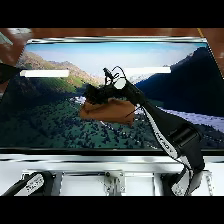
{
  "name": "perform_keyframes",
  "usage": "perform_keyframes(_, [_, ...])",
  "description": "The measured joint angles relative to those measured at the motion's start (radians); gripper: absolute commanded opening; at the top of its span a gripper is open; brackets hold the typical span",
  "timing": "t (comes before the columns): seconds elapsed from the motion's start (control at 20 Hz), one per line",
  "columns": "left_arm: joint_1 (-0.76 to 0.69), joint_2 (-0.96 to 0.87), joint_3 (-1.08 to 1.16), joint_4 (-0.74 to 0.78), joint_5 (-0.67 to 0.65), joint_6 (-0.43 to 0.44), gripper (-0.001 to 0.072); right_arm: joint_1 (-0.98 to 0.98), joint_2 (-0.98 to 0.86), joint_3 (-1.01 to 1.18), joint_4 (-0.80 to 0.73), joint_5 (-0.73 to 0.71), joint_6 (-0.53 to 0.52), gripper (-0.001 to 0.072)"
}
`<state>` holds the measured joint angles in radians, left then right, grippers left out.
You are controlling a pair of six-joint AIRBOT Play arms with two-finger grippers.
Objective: Fold the shirts.
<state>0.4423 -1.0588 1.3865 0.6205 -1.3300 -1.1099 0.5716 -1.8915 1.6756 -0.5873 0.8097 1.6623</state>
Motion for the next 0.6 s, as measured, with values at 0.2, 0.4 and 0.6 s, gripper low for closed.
perform_keyframes(0.2, [-0.014,0.008,0.0,0.0,-0.013,0.001,0.0041,-0.057,0.045,0.001,-0.034,0.086,-0.001,0.0529])
perform_keyframes(0.4, [-0.019,0.01,0.0,0.001,-0.019,0.011,0.0041,-0.153,0.138,0.001,-0.28,0.386,-0.002,0.0668])
perform_keyframes(0.6, [-0.021,0.01,0.0,0.001,-0.021,0.014,0.0041,-0.303,0.195,-0.011,-0.546,0.665,0.0,0.0668])
